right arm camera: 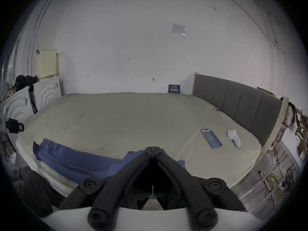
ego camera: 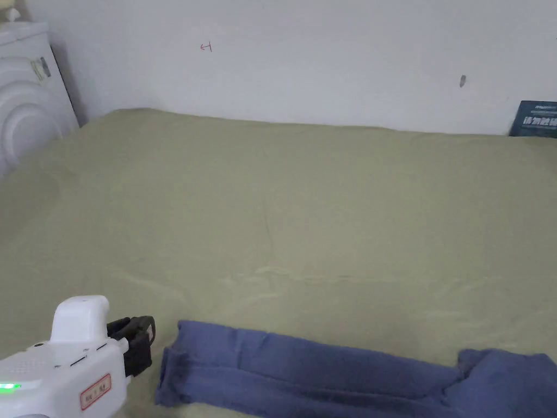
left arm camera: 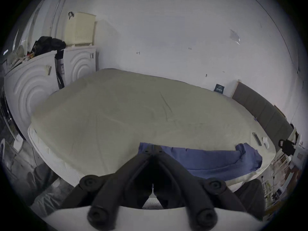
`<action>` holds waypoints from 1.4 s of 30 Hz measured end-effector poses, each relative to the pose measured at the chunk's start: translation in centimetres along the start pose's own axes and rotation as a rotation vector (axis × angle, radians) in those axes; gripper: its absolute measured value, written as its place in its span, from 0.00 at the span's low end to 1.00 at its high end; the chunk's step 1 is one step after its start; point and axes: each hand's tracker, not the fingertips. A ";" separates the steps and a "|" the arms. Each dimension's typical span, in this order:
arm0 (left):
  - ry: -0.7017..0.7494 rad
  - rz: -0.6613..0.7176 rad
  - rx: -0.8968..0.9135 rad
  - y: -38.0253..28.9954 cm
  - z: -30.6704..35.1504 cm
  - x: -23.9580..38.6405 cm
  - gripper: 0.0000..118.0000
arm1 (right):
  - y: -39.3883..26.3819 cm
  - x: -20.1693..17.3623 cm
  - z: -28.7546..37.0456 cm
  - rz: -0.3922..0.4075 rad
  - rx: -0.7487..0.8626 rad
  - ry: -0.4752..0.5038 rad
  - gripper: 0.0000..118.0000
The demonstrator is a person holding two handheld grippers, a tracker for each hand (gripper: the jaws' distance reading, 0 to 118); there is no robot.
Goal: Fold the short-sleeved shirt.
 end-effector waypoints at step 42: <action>-0.503 0.370 -0.746 0.1 -19.4 -7.8 0.07 | 0.5 -1.9 1.4 -0.033 0.015 0.025 0.00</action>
